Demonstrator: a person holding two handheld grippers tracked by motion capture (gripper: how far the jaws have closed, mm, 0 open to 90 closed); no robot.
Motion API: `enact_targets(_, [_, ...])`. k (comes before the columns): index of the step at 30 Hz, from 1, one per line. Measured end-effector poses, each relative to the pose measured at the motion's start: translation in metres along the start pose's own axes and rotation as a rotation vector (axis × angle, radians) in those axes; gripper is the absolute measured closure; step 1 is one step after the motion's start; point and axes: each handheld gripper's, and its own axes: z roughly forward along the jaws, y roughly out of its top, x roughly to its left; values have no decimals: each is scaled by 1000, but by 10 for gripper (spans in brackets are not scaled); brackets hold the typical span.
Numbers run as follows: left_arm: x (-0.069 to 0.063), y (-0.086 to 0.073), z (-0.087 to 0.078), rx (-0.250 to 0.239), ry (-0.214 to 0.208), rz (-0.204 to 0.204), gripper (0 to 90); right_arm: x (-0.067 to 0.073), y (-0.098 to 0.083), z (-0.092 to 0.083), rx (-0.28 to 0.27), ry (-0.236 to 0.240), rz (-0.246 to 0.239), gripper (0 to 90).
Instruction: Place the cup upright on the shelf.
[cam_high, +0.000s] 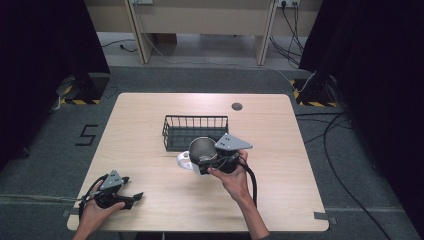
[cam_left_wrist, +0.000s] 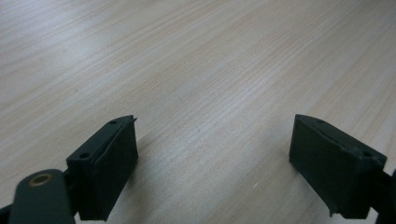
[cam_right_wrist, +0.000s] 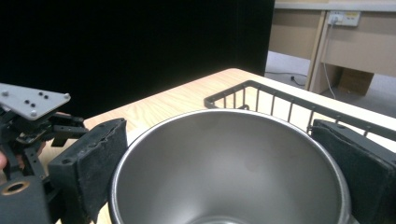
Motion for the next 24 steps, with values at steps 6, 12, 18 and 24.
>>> enact_targets(6, [0,0,0,0,0,0,145,-7,9,0,20,-21,4,66])
enact_targets(12, [0,0,0,0,0,0,145,-13,20,1,13,-35,1,66])
enact_targets(18, [0,0,0,-1,0,0,145,-16,30,2,13,-44,-8,66])
enact_targets(24, [0,0,0,-1,0,0,145,-23,40,4,-1,-46,5,66])
